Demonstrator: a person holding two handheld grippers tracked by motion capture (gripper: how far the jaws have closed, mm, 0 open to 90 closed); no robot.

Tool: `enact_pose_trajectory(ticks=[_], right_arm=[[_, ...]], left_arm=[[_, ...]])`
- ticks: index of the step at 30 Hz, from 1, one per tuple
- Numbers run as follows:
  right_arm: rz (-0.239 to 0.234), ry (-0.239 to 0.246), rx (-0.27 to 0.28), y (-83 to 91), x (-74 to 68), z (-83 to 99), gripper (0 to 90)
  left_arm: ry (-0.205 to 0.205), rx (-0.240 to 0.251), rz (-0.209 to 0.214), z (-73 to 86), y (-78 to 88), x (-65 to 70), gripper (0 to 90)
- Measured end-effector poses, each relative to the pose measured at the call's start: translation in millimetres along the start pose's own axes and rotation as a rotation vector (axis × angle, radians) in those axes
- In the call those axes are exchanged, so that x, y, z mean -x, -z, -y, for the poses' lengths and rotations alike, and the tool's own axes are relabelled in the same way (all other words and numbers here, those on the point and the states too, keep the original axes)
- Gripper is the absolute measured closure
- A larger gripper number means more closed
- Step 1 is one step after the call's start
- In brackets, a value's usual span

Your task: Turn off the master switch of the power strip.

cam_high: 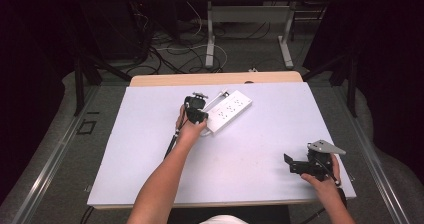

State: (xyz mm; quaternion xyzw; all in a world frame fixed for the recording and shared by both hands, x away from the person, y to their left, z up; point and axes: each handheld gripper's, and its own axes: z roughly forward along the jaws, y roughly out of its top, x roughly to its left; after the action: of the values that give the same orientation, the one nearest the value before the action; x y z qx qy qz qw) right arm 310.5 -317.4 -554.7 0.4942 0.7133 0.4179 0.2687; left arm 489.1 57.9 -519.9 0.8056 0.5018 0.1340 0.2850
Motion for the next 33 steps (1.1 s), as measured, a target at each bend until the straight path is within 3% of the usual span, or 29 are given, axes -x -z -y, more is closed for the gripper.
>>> enact_pose_trajectory(ticks=[6, 19, 33], right_arm=[[0.003, -0.003, -0.003, 0.3, 0.4, 0.0, 0.0], [0.002, -0.004, 0.001, 0.0, 0.3, 0.2, 0.0], [0.001, -0.005, -0.001, 1.1, 0.9, -0.2, 0.0]], left_arm=[[0.008, 0.000, 0.008, -0.2, 0.3, -0.3, 84.8], [0.030, 0.033, 0.056, -1.0, 4.5, 0.5, 67.7], [0.026, 0.047, 0.079, -2.0, 11.7, 2.8, 56.4]])
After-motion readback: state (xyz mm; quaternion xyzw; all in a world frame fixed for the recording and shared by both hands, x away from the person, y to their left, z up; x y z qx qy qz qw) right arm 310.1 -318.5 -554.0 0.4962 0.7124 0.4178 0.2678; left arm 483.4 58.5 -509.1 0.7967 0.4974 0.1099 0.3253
